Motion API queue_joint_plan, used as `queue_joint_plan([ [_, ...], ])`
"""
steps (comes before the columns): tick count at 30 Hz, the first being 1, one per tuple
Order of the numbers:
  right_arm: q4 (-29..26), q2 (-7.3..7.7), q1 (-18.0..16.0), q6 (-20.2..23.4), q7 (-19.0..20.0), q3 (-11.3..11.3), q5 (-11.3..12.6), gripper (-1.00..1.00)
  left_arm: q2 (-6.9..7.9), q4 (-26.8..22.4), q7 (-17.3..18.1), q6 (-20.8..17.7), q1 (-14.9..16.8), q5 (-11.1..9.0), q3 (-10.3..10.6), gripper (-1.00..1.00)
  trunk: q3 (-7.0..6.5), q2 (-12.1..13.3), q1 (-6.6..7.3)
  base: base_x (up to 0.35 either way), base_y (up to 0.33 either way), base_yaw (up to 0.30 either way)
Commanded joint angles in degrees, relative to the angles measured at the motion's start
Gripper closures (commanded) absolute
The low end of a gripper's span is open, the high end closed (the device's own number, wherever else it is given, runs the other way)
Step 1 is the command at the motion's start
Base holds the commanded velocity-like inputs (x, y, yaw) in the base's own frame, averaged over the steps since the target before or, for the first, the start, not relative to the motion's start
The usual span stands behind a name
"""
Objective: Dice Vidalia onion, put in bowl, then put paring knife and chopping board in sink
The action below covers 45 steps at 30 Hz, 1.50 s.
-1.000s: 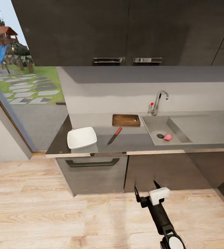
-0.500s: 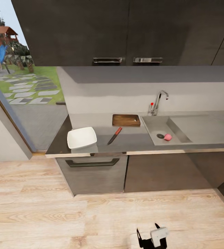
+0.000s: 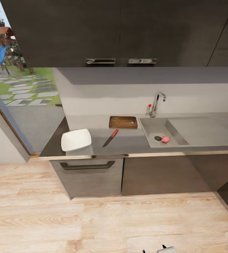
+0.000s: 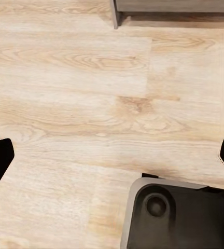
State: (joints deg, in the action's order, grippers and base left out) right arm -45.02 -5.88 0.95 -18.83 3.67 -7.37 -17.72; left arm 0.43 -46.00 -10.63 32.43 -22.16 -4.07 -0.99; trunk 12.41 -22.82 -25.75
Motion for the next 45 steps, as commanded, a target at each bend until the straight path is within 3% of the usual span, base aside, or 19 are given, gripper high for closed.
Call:
queue_joint_plan([
  [1,0.03,-0.09,0.0,-0.16,0.38,-0.35,-0.39,-1.0,0.02,-0.08,-0.01,0.09,-0.04,-0.41,0.1,-1.0,0.08,-0.1,-0.04,0.0,-0.302,0.0],
  [45,2.38,-0.3,0.08,-0.15,0.38,-0.23,-0.3,-1.0,-0.1,1.27,0.08,0.09,-0.05,-0.32,0.2,-1.0,0.08,-0.1,-0.04,0.0,-0.298,0.0],
])
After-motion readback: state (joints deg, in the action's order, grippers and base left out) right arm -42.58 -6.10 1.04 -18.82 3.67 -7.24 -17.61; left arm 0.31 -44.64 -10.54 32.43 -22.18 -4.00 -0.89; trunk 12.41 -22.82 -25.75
